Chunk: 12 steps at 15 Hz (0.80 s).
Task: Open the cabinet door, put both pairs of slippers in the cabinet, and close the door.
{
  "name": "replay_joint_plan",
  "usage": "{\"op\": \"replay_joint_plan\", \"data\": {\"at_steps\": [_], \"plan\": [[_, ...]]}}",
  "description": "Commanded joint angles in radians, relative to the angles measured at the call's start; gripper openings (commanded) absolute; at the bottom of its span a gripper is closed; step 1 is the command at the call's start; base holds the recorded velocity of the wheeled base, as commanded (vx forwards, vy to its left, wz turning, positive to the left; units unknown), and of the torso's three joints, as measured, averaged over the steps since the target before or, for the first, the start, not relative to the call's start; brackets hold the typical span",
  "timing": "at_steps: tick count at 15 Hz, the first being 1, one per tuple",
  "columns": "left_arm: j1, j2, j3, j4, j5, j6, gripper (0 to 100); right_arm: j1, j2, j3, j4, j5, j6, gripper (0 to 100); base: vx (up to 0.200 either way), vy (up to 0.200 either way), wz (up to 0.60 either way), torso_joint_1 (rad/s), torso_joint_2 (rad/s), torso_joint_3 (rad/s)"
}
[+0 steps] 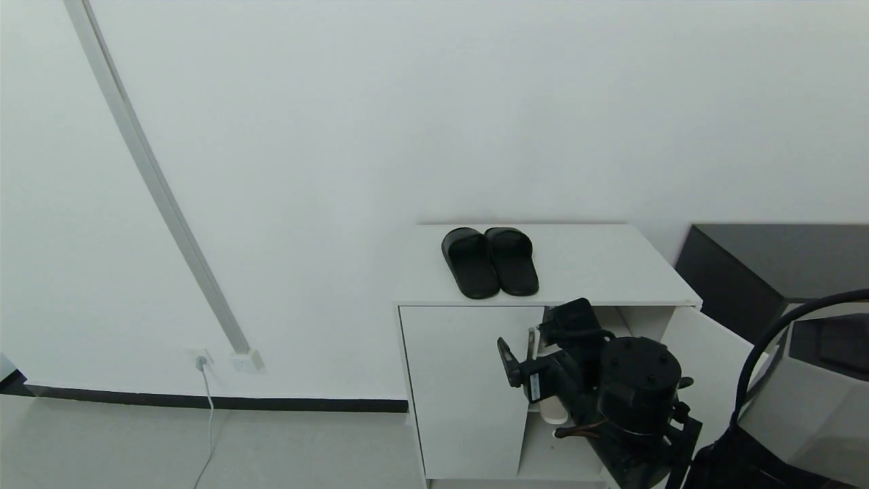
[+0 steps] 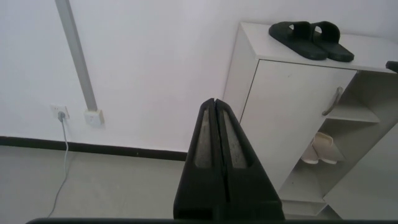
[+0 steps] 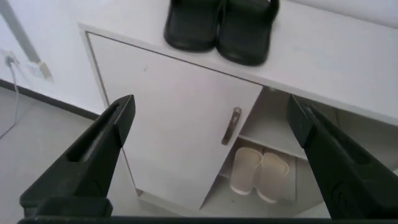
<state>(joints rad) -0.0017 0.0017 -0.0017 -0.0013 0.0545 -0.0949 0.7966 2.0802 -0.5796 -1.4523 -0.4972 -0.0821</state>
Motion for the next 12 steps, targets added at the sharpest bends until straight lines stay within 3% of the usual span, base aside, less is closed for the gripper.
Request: {"op": "replay_joint_plan", "data": {"at_steps": [1, 2, 4, 8, 9, 11, 12], "plan": [[0.000, 0.000, 0.000, 0.000, 0.001, 0.000, 0, -0.053, 0.034, -0.028, -0.042, 0.082, -0.054, 100, 0.000, 0.000, 0.00, 0.000, 0.00, 0.000], [0.000, 0.000, 0.000, 0.000, 0.001, 0.000, 0, -0.069, 0.035, -0.060, -0.031, 0.105, -0.084, 100, 0.000, 0.000, 0.00, 0.000, 0.00, 0.000], [0.000, 0.001, 0.000, 0.000, 0.001, 0.000, 0, -0.089, 0.003, -0.203, 0.168, 0.103, -0.080, 100, 0.000, 0.000, 0.00, 0.000, 0.00, 0.000], [0.000, 0.001, 0.000, 0.000, 0.001, 0.001, 0, -0.092, -0.066, -0.574, 0.764, 0.105, 0.119, 100, 0.000, 0.000, 0.00, 0.000, 0.00, 0.000], [0.000, 0.001, 0.000, 0.000, 0.001, 0.006, 0, -0.079, -0.063, -0.698, 0.975, 0.103, 0.220, 100, 0.000, 0.000, 0.00, 0.000, 0.00, 0.000], [0.000, 0.000, 0.000, 0.000, 0.001, 0.003, 0, -0.053, -0.057, -0.780, 1.110, 0.101, 0.335, 100, 0.000, 0.000, 0.00, 0.000, 0.00, 0.000], [0.000, 0.000, 0.000, 0.000, 0.001, 0.001, 0, -0.048, -0.045, -0.784, 1.110, 0.100, 0.354, 100, 0.000, 0.000, 0.00, 0.000, 0.00, 0.000]]}}
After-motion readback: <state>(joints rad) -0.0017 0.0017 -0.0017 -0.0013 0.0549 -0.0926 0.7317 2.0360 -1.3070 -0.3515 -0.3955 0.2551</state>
